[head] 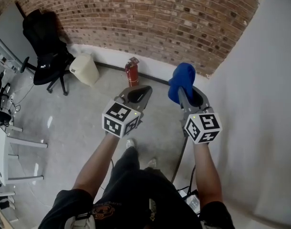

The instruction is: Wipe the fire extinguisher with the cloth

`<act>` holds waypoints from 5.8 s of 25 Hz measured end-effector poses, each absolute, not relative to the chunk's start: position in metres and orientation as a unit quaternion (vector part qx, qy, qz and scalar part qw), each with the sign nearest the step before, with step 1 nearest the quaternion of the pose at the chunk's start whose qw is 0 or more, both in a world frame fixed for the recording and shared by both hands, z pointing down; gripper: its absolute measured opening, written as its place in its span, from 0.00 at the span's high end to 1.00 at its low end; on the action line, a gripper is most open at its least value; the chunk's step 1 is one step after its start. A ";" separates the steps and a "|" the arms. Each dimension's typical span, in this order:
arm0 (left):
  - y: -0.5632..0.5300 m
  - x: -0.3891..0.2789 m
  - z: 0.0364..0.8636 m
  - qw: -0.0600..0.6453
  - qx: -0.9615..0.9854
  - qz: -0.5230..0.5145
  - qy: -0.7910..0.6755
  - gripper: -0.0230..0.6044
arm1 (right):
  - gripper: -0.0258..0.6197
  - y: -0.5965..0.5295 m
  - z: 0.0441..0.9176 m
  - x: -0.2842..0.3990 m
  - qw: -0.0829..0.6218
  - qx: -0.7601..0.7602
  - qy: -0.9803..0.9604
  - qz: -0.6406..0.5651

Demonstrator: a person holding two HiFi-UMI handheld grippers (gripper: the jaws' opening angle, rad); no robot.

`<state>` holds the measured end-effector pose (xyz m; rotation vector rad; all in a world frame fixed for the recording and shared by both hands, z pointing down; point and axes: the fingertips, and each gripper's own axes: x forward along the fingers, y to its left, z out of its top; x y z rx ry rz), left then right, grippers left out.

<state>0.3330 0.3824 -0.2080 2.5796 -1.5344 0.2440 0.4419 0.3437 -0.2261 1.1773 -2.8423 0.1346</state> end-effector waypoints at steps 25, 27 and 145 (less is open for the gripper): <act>0.212 0.116 -0.112 0.147 0.802 0.064 -0.576 0.95 | 0.83 0.149 -0.142 0.202 0.146 0.266 -0.952 0.043; 0.191 0.113 -0.103 0.147 0.793 0.075 -0.587 0.95 | 0.83 0.122 -0.132 0.198 0.146 0.252 -0.956 0.045; -0.019 0.063 0.421 0.159 0.769 0.233 -0.573 0.61 | 0.84 -0.124 0.419 0.045 0.276 -0.008 -0.961 -0.034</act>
